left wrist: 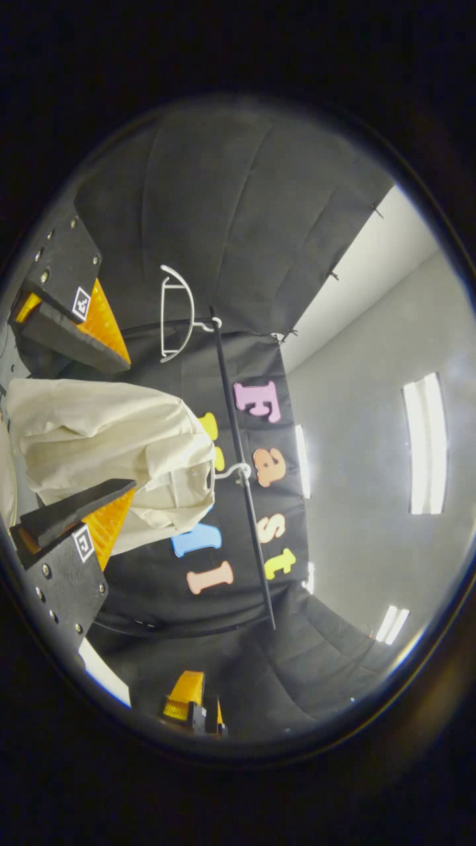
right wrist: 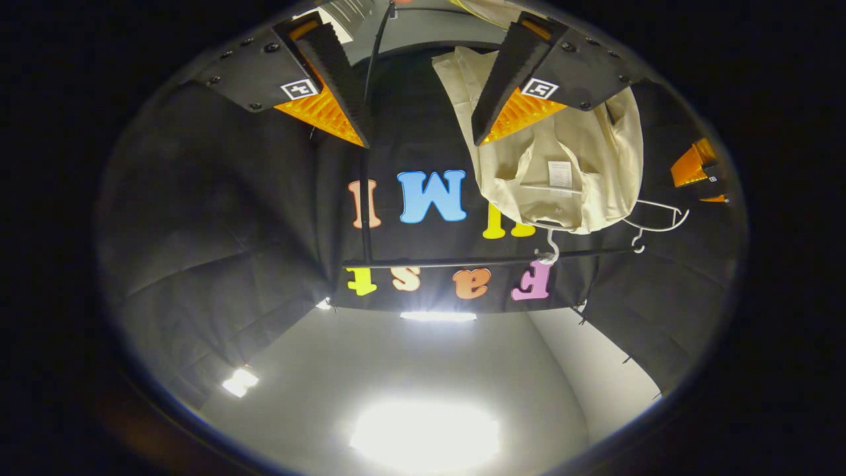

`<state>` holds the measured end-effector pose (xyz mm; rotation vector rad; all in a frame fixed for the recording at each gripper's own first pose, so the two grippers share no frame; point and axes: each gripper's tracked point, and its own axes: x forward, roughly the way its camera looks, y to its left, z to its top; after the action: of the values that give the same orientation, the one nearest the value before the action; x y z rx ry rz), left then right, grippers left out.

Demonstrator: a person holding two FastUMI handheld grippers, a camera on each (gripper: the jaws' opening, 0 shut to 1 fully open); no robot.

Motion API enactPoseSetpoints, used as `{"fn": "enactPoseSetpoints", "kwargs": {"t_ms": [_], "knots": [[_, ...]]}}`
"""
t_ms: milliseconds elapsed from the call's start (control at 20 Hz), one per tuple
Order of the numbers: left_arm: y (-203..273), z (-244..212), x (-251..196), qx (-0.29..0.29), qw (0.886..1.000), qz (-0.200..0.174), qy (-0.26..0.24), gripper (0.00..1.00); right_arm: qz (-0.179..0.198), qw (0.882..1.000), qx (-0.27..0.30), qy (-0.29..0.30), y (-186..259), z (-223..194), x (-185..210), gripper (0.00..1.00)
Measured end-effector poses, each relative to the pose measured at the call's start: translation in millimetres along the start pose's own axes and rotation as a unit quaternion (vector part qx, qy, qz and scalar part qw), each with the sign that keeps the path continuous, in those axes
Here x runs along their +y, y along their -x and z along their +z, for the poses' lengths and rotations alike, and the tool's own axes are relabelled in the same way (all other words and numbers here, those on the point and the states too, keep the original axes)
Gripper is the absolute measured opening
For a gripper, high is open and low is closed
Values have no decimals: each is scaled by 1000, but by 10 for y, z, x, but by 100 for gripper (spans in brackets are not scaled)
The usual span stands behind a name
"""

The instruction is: Grasp the clothes on the hanger with both hands and then place them into the laundry hamper below.

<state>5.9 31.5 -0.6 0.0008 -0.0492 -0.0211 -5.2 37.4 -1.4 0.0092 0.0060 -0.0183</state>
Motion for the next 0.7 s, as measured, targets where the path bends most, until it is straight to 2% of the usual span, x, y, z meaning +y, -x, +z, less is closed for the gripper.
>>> {"fn": "enactPoseSetpoints", "kwargs": {"t_ms": [200,400,650,700], "knots": [[1,11,58,-5,1000,-9,6,95,2,1000,-8,-2,-18,45,193,95],[-57,51,-13,-10,1000,-13,11,95,20,1000,-10,-2,-150,71,351,95],[-305,-35,-210,-6,1000,-4,15,95,59,998,-21,-9,-486,67,559,95],[-368,-63,-252,-5,1000,0,14,95,69,997,-21,-12,-572,53,605,92]]}}
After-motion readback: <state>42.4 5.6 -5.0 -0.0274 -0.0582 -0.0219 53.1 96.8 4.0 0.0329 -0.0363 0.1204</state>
